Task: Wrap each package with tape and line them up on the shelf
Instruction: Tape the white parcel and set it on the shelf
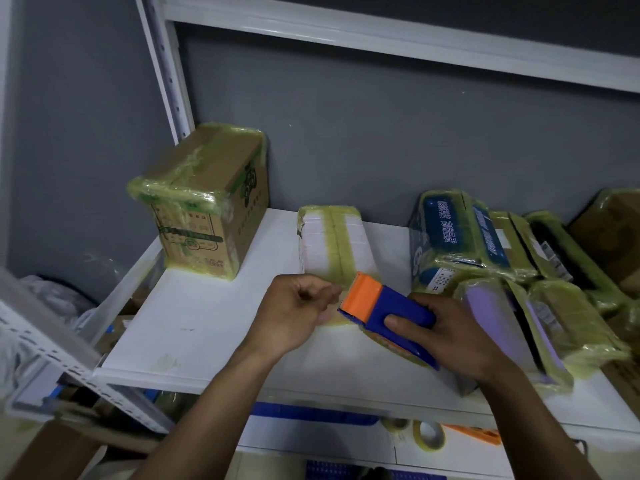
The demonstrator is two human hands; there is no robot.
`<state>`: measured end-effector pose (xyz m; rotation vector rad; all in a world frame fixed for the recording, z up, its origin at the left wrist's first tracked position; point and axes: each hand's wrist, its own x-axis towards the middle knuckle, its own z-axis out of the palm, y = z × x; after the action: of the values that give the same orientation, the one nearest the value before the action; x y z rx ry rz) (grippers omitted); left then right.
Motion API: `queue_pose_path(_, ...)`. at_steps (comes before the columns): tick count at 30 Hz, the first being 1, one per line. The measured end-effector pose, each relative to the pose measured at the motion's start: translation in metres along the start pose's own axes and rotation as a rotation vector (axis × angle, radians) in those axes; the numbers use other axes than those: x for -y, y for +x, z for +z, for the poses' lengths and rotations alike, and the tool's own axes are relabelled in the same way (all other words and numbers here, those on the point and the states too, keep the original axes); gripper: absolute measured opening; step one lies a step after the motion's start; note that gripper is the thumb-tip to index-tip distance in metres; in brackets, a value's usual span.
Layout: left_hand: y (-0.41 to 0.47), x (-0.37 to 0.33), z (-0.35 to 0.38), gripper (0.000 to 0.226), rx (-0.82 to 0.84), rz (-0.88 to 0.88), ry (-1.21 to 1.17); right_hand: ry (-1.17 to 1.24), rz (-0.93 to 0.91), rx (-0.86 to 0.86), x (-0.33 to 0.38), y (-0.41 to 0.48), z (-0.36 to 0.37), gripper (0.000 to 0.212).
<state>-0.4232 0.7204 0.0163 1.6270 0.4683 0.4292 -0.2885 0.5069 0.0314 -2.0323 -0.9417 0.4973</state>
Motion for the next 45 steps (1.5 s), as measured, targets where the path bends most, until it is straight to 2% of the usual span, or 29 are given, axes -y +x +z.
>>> queue_pose_path(4,-0.001,0.001,-0.008,0.018,-0.017,0.030,0.069,-0.040,-0.017,0.018,0.004,0.000,0.003,0.052)
queue_pose_path(7,-0.003,0.002,-0.013,0.018,-0.041,0.031,0.026,-0.060,-0.014,0.022,0.008,0.001,0.004,0.046)
queue_pose_path(10,-0.004,0.004,-0.022,0.018,-0.073,0.037,0.020,-0.093,-0.016,0.025,0.008,0.003,0.003,0.056)
queue_pose_path(13,-0.004,0.010,-0.033,0.014,-0.138,0.029,0.057,-0.162,-0.018,0.027,0.006,0.005,0.002,0.055)
queue_pose_path(16,-0.003,0.014,-0.035,0.012,-0.162,0.010,0.093,-0.198,0.007,0.043,0.005,0.008,0.001,0.063)
queue_pose_path(24,-0.006,0.037,-0.050,0.010,-0.236,0.001,0.043,-0.318,0.065,0.054,0.003,0.011,0.008,0.070)
queue_pose_path(28,0.000,0.050,-0.043,0.010,-0.296,-0.010,0.024,-0.348,0.024,-0.001,0.014,0.016,0.007,0.084)
queue_pose_path(31,0.006,0.060,-0.039,0.009,-0.347,-0.056,-0.042,-0.378,0.019,-0.019,0.026,0.024,0.006,0.084)
queue_pose_path(36,0.015,0.073,-0.038,0.004,-0.405,-0.069,-0.063,-0.526,0.030,-0.067,0.042,0.039,0.012,0.077)
queue_pose_path(43,0.026,0.089,-0.032,0.007,-0.433,-0.152,-0.142,-0.747,0.091,-0.054,0.058,0.063,0.026,0.087)
queue_pose_path(45,0.030,0.093,-0.029,0.007,-0.446,-0.163,-0.162,-0.822,0.108,-0.055,0.061,0.070,0.029,0.083)
